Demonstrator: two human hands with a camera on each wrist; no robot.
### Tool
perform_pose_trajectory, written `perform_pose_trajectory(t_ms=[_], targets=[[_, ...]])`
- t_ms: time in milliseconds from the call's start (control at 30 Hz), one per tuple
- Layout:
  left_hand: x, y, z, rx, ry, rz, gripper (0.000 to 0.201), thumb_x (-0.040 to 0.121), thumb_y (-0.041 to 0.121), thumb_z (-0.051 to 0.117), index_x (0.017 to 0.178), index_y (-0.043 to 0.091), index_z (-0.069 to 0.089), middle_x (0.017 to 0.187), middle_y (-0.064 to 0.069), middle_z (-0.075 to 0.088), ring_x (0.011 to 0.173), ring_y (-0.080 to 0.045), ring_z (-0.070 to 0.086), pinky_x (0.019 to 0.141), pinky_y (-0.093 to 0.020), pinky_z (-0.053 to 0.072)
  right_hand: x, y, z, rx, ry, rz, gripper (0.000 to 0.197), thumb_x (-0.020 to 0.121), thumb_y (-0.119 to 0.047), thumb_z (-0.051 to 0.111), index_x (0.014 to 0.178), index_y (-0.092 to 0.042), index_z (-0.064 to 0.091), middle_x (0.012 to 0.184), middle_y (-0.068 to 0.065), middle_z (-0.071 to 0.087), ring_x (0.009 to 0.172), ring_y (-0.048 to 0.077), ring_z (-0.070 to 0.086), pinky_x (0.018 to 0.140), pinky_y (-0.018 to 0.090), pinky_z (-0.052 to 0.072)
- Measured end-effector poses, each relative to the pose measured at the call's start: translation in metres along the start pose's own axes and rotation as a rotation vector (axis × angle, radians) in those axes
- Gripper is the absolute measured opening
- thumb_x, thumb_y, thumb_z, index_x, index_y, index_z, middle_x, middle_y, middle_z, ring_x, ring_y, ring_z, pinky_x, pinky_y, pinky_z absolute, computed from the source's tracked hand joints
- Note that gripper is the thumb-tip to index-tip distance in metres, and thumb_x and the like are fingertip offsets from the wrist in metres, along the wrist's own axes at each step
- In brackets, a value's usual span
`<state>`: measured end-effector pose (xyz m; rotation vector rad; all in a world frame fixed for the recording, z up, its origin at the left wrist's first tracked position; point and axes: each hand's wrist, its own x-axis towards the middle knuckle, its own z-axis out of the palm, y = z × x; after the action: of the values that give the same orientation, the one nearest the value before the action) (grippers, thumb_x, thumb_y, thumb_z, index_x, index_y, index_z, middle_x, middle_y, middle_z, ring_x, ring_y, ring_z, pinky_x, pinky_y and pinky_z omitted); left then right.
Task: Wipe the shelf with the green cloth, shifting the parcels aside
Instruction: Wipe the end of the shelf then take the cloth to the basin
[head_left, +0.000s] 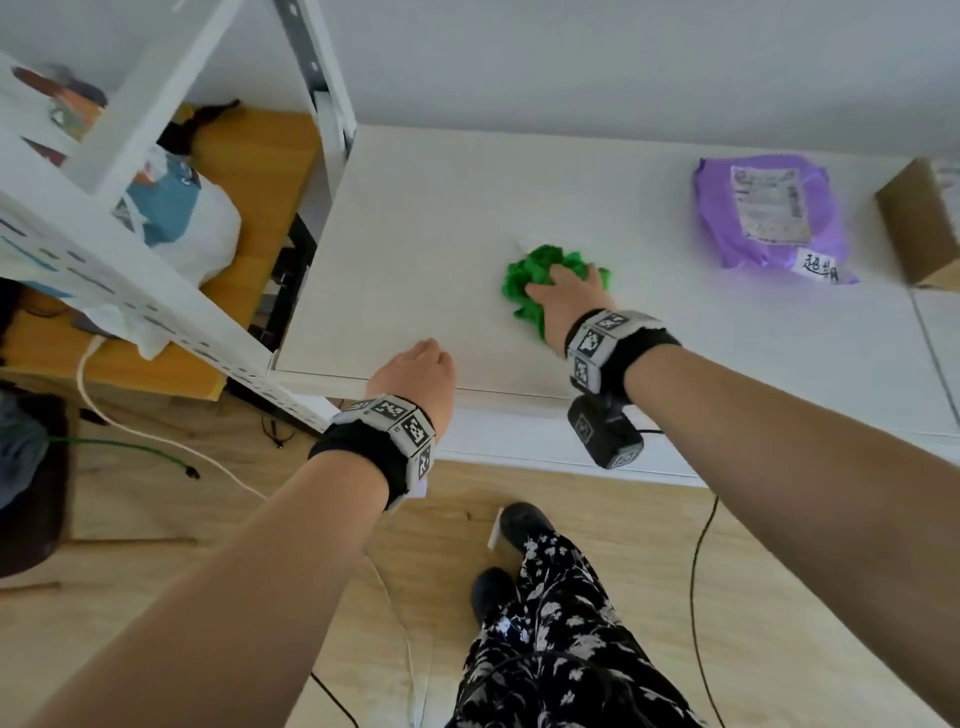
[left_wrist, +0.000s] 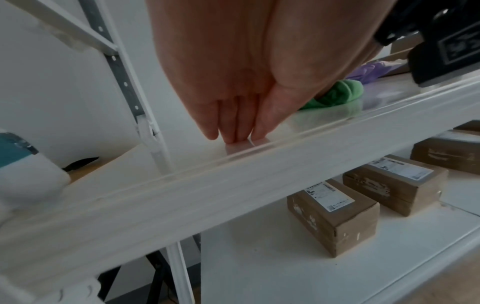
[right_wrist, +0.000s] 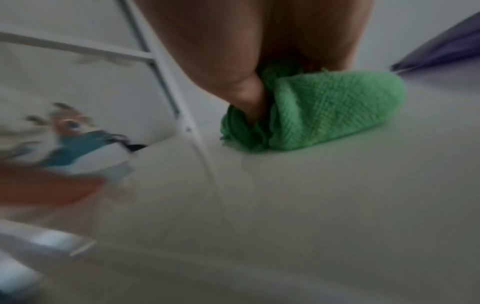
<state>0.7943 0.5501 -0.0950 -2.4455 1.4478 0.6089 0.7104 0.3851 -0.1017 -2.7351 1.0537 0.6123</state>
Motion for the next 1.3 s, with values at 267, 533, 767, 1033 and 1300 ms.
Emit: perform_pose_trajectory(t_ms=[267,533,767,1033,1300], targets=[[0.014,0.015,-0.026,0.182,-0.101,-0.058,0.03,0.091,0.002,0.045,0.115,0.007,0.062,0.116,-0.009,0.063,0.107,-0.028,0.062,0.074,-0.032,0.043,-0.005,0.029,0.02,0.027,0.073,-0.21,0.056,0.094,-0.008,0.045,0.145,-0.029,0.036,0.156,0.007,0.024,0.145,0.033,0.019,0.121,0.041,0.015],[0.031,0.002,-0.018,0.011,-0.089,-0.041,0.037,0.092,0.001,0.041,0.126,0.005,0.055,0.129,-0.014,0.057,0.118,-0.032,0.056,0.097,-0.037,0.045,0.058,0.087,-0.049,0.036,-0.003,0.133,0.048,0.097,-0.007,0.04,0.144,-0.002,0.034,0.146,0.023,0.039,0.133,0.036,0.041,0.108,0.038,0.035],[0.028,0.001,-0.013,0.013,-0.046,0.004,0.037,0.093,-0.001,0.037,0.126,0.001,0.054,0.131,-0.016,0.053,0.119,-0.033,0.055,0.102,-0.038,0.045,0.049,-0.031,-0.039,-0.062,-0.004,-0.279,0.056,0.096,-0.017,0.046,0.149,-0.025,0.03,0.159,0.009,0.018,0.148,0.029,0.014,0.121,0.044,0.01],[0.015,-0.002,-0.006,-0.093,-0.006,-0.043,0.033,0.093,0.001,0.037,0.124,0.002,0.05,0.13,-0.013,0.048,0.121,-0.028,0.049,0.103,-0.036,0.041,0.027,0.044,-0.014,0.15,0.05,-0.103,0.063,0.089,0.006,0.041,0.142,-0.027,0.043,0.156,0.008,0.027,0.144,0.031,0.024,0.121,0.037,0.017],[-0.004,0.005,0.012,-0.175,0.028,-0.058,0.033,0.093,-0.001,0.036,0.122,-0.001,0.052,0.13,-0.014,0.046,0.119,-0.029,0.05,0.104,-0.036,0.041,0.0,-0.006,-0.007,0.031,0.013,-0.086,0.051,0.095,-0.018,0.043,0.145,-0.027,0.036,0.154,0.01,0.027,0.145,0.027,0.02,0.121,0.045,0.01]])
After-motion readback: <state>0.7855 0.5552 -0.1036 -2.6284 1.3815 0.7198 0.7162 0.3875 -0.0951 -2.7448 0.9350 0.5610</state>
